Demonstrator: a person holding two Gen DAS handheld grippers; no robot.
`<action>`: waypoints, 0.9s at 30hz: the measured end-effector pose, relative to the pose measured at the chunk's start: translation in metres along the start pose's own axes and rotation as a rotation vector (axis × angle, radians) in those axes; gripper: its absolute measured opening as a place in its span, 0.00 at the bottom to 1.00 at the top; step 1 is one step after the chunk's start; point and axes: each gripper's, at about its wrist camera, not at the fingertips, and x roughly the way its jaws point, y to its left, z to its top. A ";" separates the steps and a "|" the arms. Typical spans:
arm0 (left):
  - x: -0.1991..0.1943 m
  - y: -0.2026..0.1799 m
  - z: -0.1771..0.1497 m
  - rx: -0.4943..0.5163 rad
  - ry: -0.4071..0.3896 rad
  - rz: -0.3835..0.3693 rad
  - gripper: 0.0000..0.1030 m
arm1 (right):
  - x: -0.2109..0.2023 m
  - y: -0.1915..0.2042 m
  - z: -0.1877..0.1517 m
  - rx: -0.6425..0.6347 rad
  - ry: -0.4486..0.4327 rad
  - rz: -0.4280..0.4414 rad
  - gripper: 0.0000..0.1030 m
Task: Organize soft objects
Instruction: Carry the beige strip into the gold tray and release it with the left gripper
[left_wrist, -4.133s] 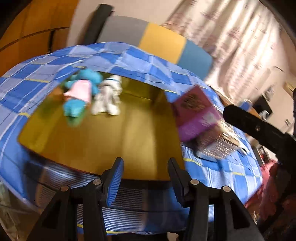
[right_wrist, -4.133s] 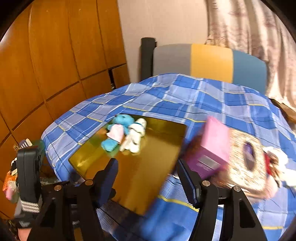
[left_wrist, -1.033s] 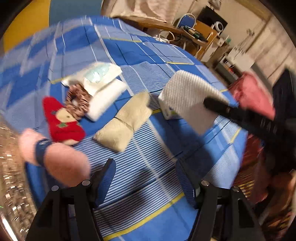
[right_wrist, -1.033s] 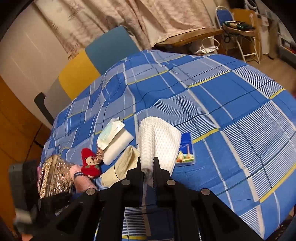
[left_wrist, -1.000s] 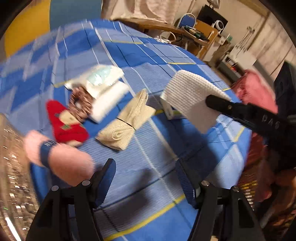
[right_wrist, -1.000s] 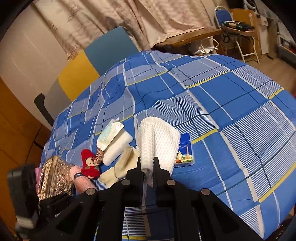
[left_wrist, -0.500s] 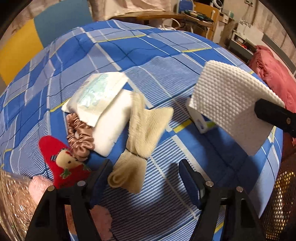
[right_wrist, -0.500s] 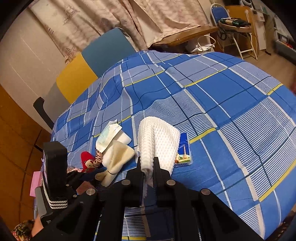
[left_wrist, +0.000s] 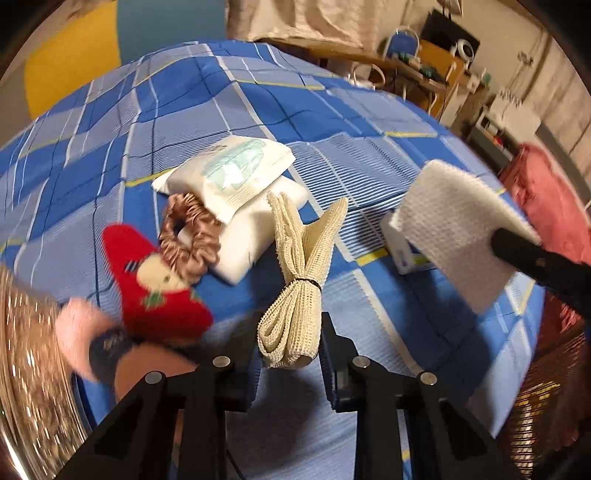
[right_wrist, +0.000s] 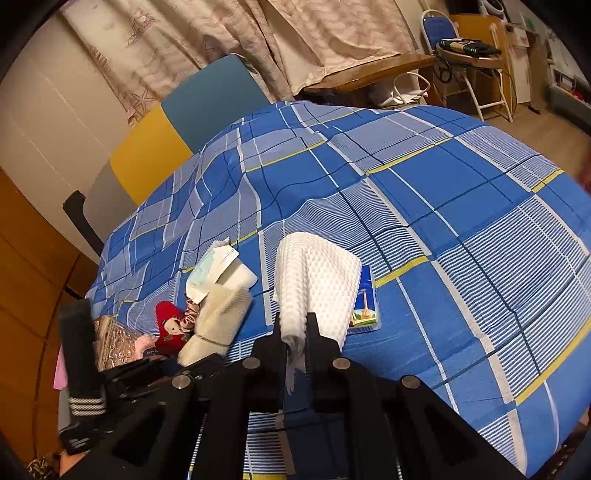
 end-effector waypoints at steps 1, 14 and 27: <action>-0.006 0.000 -0.005 -0.009 -0.014 -0.015 0.26 | 0.001 0.000 0.000 -0.003 0.000 -0.001 0.08; -0.121 0.009 -0.088 -0.043 -0.201 -0.182 0.26 | 0.006 0.013 -0.013 -0.086 0.018 -0.013 0.08; -0.227 0.123 -0.136 -0.258 -0.402 -0.097 0.26 | 0.007 0.058 -0.063 -0.212 0.035 -0.037 0.08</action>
